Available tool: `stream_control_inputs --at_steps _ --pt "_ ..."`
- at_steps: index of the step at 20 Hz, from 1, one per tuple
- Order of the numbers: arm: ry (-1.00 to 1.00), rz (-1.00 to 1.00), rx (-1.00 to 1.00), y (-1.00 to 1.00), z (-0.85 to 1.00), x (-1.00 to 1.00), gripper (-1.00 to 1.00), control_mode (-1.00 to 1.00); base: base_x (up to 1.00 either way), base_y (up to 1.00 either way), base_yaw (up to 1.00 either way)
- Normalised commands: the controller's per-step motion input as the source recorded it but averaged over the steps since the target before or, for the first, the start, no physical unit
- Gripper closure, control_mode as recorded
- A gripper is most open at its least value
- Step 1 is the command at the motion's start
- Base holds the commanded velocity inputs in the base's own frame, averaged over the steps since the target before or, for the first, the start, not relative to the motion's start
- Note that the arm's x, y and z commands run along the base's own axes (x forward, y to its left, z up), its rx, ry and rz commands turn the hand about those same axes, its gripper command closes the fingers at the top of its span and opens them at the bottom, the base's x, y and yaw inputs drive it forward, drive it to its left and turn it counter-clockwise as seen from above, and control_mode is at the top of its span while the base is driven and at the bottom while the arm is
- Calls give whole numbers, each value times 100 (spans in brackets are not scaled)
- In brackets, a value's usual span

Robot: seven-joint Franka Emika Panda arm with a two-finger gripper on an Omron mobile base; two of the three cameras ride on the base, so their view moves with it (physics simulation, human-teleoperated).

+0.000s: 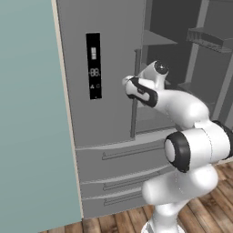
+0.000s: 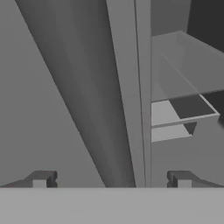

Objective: Retrieve the sausage and cheese from the fridge and place them on the cutting board on the counter.

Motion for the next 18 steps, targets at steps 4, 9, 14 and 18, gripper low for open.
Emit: stream_control_inputs --at_steps 4,9,14,18 --pt "0 0 0 0 -9 28 -100 -100 0 0 0" --pt "0 0 0 0 -7 27 -100 -100 0 0 0" --pt "0 0 0 0 -7 21 -100 -100 0 0 0" --pt "0 0 0 0 -6 9 -100 -100 0 0 0"
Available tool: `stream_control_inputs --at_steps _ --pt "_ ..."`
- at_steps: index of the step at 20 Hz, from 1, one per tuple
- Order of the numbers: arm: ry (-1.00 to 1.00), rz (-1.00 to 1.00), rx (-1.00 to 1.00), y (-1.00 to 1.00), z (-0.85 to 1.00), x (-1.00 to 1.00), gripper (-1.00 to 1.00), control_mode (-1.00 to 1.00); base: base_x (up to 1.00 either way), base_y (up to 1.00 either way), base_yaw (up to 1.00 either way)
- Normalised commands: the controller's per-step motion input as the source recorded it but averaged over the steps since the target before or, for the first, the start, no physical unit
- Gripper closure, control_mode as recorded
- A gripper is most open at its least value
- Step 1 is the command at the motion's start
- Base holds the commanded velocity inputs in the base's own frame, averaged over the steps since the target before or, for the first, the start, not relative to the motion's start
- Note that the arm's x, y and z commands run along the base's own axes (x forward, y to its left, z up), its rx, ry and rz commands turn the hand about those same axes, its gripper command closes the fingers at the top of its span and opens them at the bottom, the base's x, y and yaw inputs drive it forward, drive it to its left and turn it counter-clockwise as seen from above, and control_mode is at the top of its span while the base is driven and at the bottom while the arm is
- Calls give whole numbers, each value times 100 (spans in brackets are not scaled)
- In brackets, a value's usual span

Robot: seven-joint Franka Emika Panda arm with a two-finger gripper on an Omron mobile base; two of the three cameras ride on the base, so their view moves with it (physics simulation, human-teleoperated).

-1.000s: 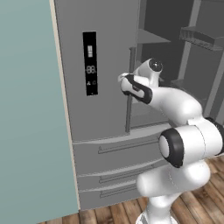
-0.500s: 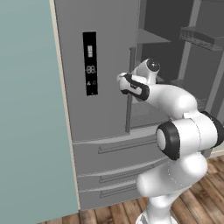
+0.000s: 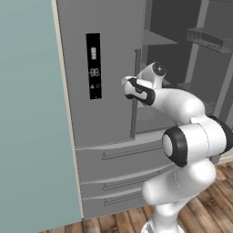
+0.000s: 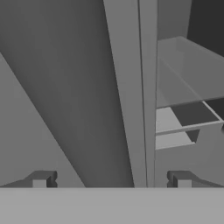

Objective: Retrieve the sausage and cheese from the fridge and place them on the cutting board on the counter.

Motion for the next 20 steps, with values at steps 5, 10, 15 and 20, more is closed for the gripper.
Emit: stream_control_inputs --at_steps 5,10,15,20 --pt "0 0 0 0 0 6 100 -100 0 0 0" --pt "-1 0 0 0 2 -3 100 -100 0 0 0" --pt "-5 0 0 1 17 -29 100 -100 0 0 0" --pt "-6 0 0 9 24 -81 100 -100 0 0 0"
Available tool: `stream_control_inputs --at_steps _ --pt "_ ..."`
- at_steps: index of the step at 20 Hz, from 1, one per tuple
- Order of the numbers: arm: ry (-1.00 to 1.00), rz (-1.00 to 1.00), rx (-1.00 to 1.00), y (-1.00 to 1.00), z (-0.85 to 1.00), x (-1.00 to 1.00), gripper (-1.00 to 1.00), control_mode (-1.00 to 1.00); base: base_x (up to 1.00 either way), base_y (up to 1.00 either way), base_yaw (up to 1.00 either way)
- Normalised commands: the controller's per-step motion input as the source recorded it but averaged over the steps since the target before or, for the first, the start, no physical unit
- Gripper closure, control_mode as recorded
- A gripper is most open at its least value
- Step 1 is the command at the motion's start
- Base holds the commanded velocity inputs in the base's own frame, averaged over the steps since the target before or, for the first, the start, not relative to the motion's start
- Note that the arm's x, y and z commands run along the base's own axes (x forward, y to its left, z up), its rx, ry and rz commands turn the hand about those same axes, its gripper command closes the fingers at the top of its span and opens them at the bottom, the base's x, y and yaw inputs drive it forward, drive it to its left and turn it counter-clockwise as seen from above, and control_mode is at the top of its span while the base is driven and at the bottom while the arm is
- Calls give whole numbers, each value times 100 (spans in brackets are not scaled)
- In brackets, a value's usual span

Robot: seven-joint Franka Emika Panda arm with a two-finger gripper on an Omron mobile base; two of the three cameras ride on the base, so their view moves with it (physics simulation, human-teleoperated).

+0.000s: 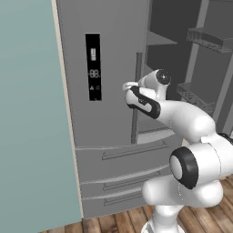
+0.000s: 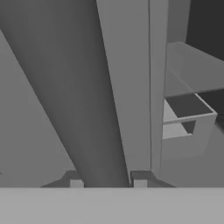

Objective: Retrieve the sausage and cheese from the fridge and place them on the cutting board on the counter.

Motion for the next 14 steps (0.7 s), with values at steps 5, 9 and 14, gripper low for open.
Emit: stream_control_inputs --at_steps 5,9,14 --pt "0 0 0 4 25 -100 100 -100 0 0 0" --pt "0 0 0 18 38 -100 100 -100 0 0 0" --pt "0 0 0 37 33 -98 100 -100 0 0 0"
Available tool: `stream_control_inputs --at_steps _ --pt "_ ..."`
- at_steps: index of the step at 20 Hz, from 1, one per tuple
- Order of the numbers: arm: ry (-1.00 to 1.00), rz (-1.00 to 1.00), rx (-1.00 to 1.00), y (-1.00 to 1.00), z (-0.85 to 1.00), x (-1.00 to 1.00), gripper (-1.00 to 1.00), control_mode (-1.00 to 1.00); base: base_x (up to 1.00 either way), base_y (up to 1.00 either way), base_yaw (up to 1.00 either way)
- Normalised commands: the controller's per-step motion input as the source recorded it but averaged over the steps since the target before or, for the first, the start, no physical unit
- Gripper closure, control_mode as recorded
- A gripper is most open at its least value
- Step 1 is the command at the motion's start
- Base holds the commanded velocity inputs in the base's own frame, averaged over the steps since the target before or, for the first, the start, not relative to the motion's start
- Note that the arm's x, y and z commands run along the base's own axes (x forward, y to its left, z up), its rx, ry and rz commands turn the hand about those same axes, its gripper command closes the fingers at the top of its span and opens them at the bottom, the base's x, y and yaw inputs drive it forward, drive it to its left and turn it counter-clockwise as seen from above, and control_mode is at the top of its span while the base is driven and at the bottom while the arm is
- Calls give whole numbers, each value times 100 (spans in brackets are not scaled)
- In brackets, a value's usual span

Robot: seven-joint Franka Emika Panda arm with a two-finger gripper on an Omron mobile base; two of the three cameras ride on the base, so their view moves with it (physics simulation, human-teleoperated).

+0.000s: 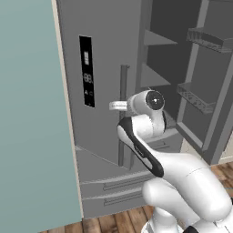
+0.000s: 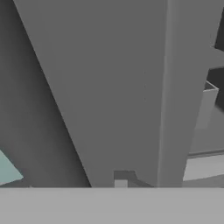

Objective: Retrieve the sausage and cheese from the fridge and place them on the cutting board on the counter.

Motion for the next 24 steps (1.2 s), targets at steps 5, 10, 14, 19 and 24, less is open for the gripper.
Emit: stream_control_inputs --at_steps 5,10,14,19,24 --pt "0 0 0 35 42 -71 100 -100 0 0 0" --pt "0 0 0 0 32 -60 100 -100 0 0 0" --pt "0 0 0 -15 20 -40 100 -100 0 0 0" --pt "0 0 0 -2 24 -40 -100 -100 0 0 0" --pt "3 0 1 -55 28 -34 -100 -100 0 0 0"
